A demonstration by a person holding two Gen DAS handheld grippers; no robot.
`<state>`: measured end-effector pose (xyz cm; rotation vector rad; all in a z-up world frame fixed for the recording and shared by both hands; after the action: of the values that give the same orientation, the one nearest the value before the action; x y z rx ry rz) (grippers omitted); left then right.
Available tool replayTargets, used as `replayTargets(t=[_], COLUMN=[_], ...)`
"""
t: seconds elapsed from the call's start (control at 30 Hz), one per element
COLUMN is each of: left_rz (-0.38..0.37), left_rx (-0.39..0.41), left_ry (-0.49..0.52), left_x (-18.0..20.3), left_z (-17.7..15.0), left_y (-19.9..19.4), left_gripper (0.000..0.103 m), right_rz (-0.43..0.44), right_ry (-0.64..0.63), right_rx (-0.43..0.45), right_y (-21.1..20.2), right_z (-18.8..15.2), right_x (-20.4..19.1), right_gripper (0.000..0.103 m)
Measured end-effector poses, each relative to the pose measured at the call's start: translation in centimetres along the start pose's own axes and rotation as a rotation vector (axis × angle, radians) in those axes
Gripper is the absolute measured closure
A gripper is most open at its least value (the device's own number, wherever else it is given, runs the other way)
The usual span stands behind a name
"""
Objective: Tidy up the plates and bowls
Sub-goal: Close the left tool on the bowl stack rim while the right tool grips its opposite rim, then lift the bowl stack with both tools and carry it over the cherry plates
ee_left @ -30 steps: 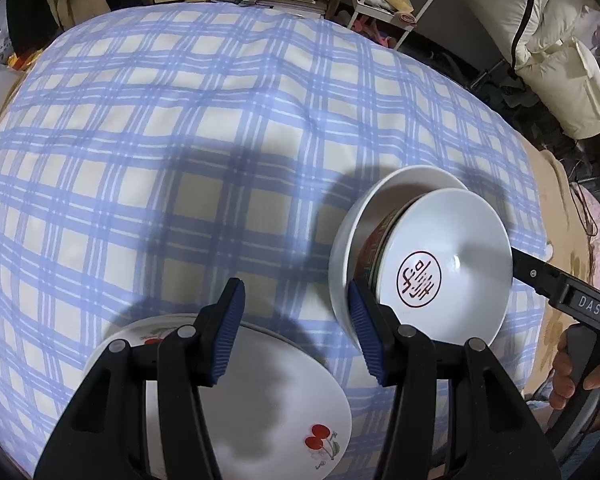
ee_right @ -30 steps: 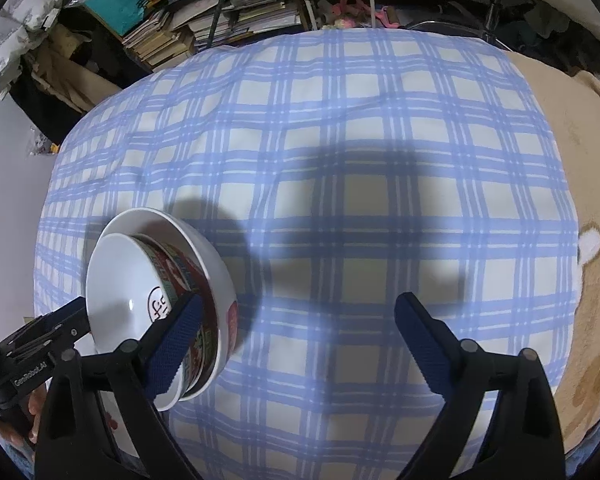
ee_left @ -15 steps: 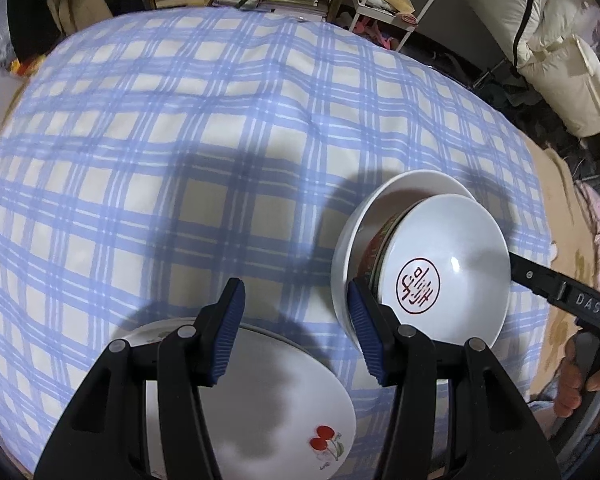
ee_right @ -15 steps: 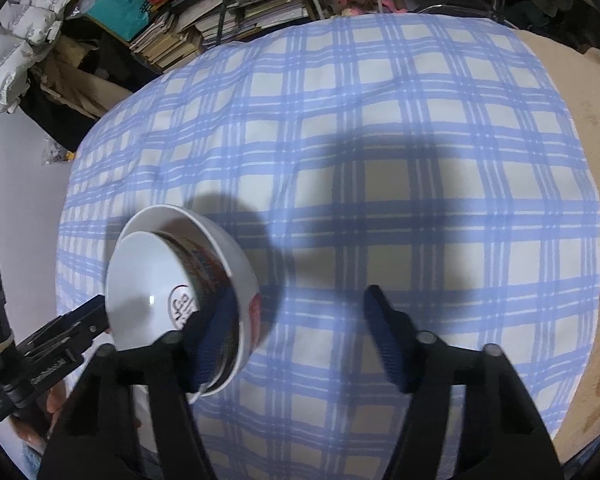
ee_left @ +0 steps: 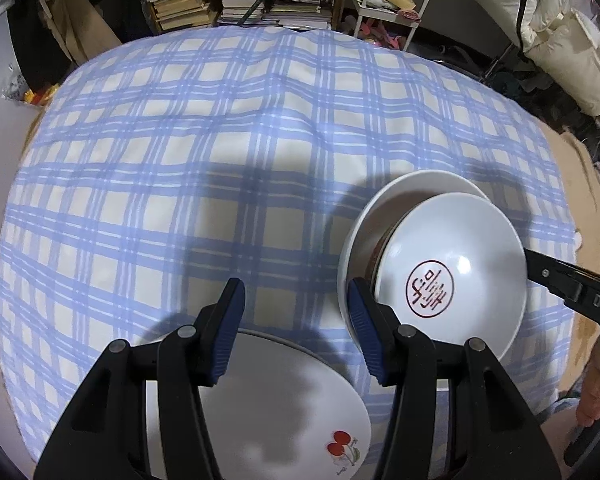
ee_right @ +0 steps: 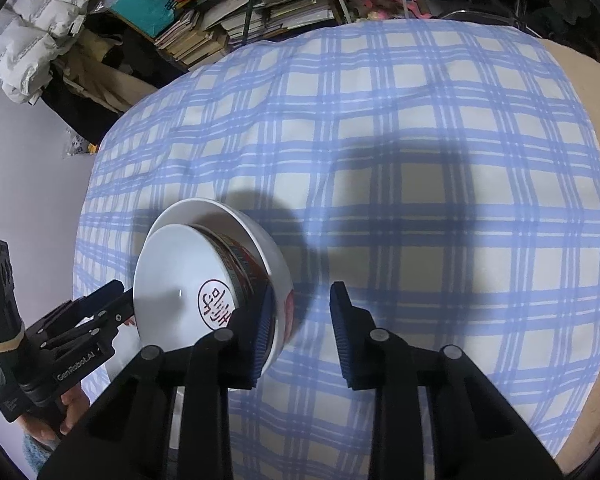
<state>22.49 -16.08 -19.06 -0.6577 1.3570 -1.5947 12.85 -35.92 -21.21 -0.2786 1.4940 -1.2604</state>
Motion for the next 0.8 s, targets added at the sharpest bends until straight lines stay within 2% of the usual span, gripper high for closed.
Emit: replayTargets(t=[0.1,0.13,0.17,0.2,0.27,0.53,0.63,0.73,0.8], left_rz=[0.021,0.000,-0.017,-0.027,-0.030,-0.094,-0.094,-0.094,-0.122], left_rx=[-0.003,-0.022,-0.026,-0.027,-0.035,-0.054,-0.044,-0.044,-0.046], left_ry=[0.000,-0.008,-0.021,-0.029,-0.026,-0.065,-0.062,-0.067,-0.076], left_x=[0.2,0.2,0.0,-0.2,-0.2,-0.8,-0.7,-0.5,-0.4], left_z=[0.3,0.4,0.5,0.6,0.6,0.6,0.5,0.6,0.6], left_y=[0.1,0.3,0.3,0.3,0.6,1.8,1.7,1.7,2.1], left_gripper=[0.051,0.051,0.051,0.051,0.052,0.055,0.057,0.062,0.071], right_rz=[-0.011,-0.034,-0.053,-0.068,-0.072,-0.068,-0.064,-0.064,-0.056], right_ry=[-0.041,-0.069,-0.084,-0.087,-0.093,-0.072,-0.067,-0.047,-0.040], right_rx=[-0.019,-0.065,-0.059,-0.042,-0.020,-0.024,-0.028,-0.026,-0.031], right_y=[0.4,1.4,1.7,1.7,1.7,2.6,2.7,2.5,2.5], right_z=[-0.1,-0.5,-0.7,-0.9,-1.0,-0.7,-0.5,-0.4,-0.2], right_x=[-0.7,-1.1,-1.4,-1.7,-2.0,-2.3,-2.4,-2.0,-1.8], right_gripper=[0.076,0.080,0.088,0.090,0.091,0.091,0.092,0.092,0.092])
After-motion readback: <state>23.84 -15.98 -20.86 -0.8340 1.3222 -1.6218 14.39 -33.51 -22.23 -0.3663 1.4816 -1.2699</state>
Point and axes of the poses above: each gripper's, at about its wrist camera, not at the fingertips, and y roughly the way its jaws point, x to its right, z to its top, the point moved 2 cm from there along y, roughly the way its jaws point, and after that the axes turned 12 degrees about z, right-handed, at the moved point
